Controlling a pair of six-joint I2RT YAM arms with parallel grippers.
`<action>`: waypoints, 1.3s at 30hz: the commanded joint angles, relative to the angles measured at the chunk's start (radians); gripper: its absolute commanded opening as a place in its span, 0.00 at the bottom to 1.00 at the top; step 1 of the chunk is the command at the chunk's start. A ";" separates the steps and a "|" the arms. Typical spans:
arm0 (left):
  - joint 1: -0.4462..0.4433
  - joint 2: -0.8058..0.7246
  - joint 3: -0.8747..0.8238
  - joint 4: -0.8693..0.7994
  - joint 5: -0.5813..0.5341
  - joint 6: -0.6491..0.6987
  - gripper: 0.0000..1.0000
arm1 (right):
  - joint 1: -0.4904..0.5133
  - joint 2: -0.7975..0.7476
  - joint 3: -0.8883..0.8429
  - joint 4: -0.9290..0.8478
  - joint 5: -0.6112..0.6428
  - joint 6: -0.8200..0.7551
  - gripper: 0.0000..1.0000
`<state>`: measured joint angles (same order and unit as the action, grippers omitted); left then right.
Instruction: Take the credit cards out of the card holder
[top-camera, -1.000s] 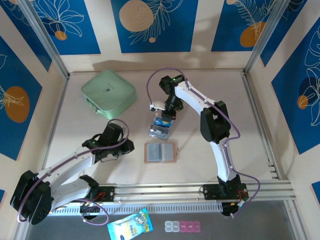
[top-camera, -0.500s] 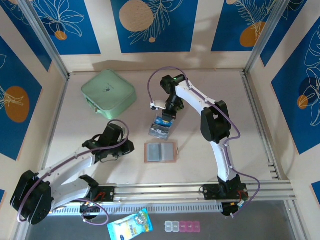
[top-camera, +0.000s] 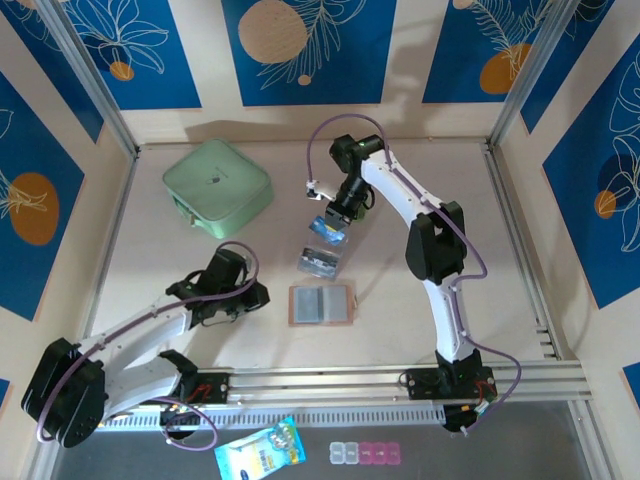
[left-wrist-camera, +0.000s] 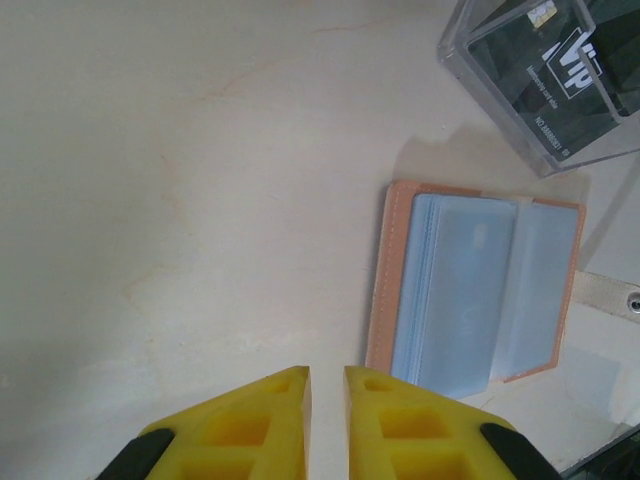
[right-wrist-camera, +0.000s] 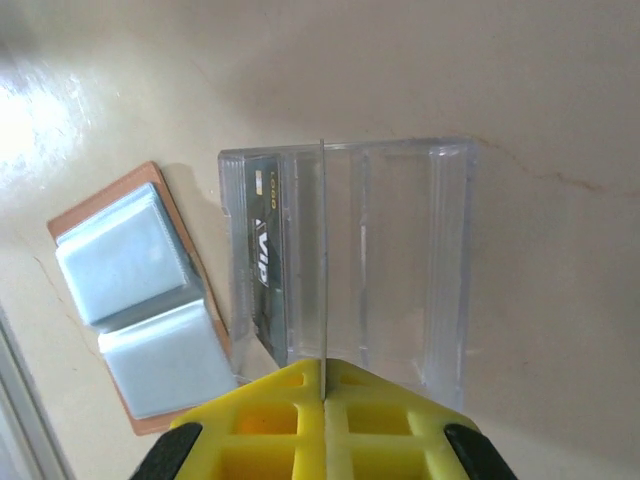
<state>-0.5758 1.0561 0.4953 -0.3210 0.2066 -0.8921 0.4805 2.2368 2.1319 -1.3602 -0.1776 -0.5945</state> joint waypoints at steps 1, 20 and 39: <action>0.013 0.006 -0.015 0.021 0.022 -0.011 0.15 | 0.006 0.010 0.012 -0.042 -0.040 0.074 0.05; 0.017 -0.005 -0.029 0.022 0.024 -0.014 0.15 | 0.041 0.056 -0.025 -0.064 0.013 0.004 0.05; 0.016 -0.002 -0.033 0.036 0.027 -0.020 0.15 | 0.021 -0.023 -0.001 -0.041 0.001 0.034 0.06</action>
<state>-0.5713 1.0573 0.4725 -0.2924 0.2134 -0.9028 0.5117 2.2631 2.1017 -1.3960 -0.1612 -0.5735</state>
